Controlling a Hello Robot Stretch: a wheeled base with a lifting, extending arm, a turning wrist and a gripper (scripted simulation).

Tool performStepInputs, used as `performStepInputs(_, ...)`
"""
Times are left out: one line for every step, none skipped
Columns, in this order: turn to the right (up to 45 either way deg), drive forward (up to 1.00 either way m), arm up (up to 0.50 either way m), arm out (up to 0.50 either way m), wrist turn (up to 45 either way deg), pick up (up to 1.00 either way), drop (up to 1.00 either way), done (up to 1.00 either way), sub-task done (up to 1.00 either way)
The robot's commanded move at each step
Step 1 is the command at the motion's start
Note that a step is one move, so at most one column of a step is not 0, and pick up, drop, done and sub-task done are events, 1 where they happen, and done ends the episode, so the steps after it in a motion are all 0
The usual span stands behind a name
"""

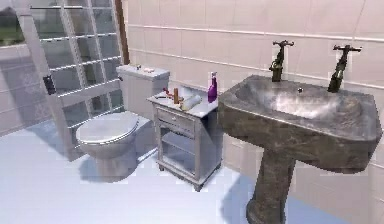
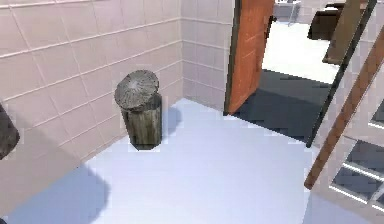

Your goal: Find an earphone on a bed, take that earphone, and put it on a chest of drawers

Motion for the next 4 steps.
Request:
performStepInputs(-9.0,0.00,0.00,0.00,0.0,0.00,0.00,0.00,0.00)
performStepInputs(0.0,0.30,0.00,0.00,0.0,0.00,0.00,0.00,0.00)
performStepInputs(-36.0,0.00,0.00,0.00,0.0,0.00,0.00,0.00,0.00)
performStepInputs(0.0,1.00,0.00,0.00,0.0,0.00,0.00,0.00,0.00)
